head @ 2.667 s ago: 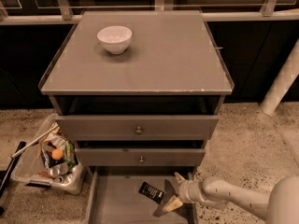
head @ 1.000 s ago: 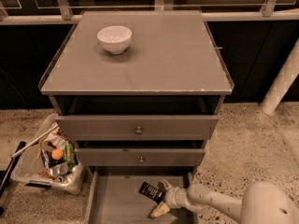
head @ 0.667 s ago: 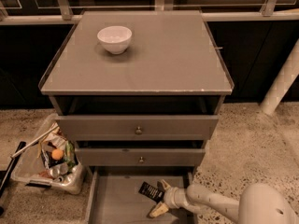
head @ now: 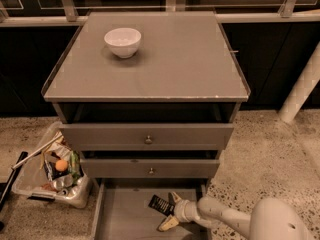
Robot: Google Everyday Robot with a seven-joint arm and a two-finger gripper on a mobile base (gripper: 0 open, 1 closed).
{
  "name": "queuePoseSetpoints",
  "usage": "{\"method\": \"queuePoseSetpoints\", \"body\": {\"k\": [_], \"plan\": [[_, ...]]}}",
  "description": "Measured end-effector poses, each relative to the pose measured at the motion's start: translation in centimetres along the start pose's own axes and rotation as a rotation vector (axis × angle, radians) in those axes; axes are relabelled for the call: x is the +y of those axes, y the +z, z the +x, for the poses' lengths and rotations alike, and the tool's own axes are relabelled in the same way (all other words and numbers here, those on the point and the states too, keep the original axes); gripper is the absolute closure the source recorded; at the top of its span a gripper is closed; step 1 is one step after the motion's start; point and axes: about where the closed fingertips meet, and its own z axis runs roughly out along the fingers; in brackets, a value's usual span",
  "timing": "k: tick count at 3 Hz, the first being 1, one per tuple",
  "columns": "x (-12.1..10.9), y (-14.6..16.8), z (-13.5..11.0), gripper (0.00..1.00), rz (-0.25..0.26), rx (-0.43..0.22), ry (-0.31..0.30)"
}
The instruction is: Pick rxbar chocolate from bottom drawer and place on counter
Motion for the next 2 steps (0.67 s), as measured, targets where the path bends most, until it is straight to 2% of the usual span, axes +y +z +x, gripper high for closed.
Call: {"method": "queuePoseSetpoints", "body": {"k": [1,2], "plan": [[-0.07,0.04,0.03,0.18,0.001,0.0,0.0],[-0.07,0.04,0.03,0.41,0.001,0.0,0.0]]}}
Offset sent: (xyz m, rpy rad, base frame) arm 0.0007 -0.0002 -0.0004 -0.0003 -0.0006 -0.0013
